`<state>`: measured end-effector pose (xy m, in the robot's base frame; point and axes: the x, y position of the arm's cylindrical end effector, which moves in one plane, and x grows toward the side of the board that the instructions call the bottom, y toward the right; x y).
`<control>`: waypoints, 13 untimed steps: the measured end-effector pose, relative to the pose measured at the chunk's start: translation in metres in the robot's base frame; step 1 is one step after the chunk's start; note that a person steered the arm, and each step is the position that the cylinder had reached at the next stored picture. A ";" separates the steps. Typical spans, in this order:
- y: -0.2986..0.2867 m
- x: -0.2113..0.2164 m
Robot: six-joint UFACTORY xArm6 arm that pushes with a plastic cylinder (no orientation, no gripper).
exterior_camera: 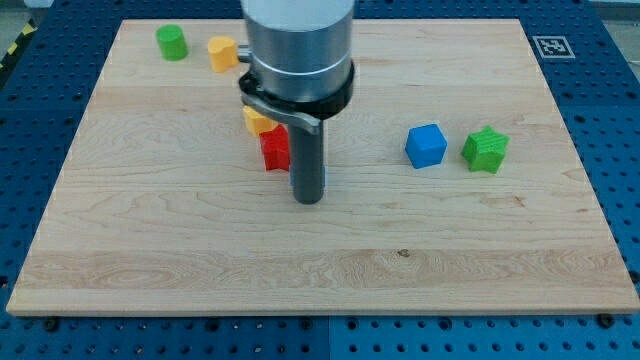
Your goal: Move the blue triangle left side of the blue cube
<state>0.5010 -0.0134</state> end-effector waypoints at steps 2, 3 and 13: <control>-0.014 0.000; -0.035 -0.002; 0.003 -0.138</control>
<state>0.3632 -0.0107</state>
